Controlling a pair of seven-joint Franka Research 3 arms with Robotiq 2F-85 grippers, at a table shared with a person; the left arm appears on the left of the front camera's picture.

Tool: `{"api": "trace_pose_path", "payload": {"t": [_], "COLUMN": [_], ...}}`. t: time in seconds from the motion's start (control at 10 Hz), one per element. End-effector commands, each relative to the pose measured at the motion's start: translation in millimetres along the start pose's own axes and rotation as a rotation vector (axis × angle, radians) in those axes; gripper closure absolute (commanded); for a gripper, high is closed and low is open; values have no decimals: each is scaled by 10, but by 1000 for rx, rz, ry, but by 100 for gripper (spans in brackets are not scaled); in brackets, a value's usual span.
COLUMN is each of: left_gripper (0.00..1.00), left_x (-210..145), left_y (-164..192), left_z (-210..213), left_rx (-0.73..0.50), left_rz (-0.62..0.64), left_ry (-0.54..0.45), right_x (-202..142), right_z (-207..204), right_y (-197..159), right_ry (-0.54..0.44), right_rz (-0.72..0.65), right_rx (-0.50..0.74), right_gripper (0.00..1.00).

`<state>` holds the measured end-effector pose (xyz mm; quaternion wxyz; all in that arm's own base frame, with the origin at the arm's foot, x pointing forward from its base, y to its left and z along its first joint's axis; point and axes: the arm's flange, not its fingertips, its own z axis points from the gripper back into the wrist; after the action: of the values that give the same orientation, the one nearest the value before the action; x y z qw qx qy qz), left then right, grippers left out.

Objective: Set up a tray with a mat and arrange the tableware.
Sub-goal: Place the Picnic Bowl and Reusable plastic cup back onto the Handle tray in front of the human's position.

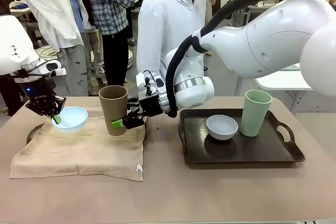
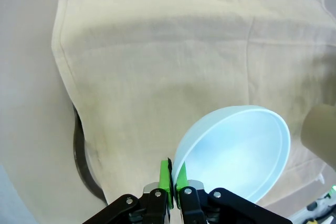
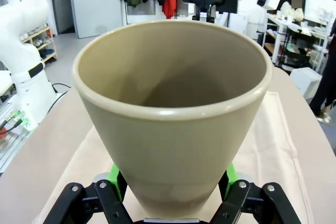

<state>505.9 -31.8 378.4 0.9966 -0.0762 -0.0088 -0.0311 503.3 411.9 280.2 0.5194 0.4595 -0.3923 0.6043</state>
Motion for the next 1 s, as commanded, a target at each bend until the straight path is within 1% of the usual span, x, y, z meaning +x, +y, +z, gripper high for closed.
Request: {"api": "trace_pose_path", "payload": {"t": [0.0,0.2,0.4,0.7,0.8,0.9], "left_gripper": [96,96,96,96,89,36], "left_x": [70,87,72,43,40,35], "left_y": [-33,-35,-41,-62,-63,-69], "left_z": [-56,-132,-212,-293,-305,-305], "left_rx": [21,16,18,21,15,7], "left_rz": [2,-7,-15,-24,-25,-26], "left_ry": [-19,-10,22,61,74,83], "right_x": [-94,-188,-254,-261,-263,-253], "right_z": [-69,-138,-178,-197,-203,-206], "right_y": [-54,-114,-158,-144,-144,-135], "right_ry": [-40,-19,3,11,17,30], "right_rz": [3,-14,-29,-35,-34,-36], "right_rx": [-16,-18,-31,-36,-37,-32], "right_gripper": [19,19,19,19,19,0]}}
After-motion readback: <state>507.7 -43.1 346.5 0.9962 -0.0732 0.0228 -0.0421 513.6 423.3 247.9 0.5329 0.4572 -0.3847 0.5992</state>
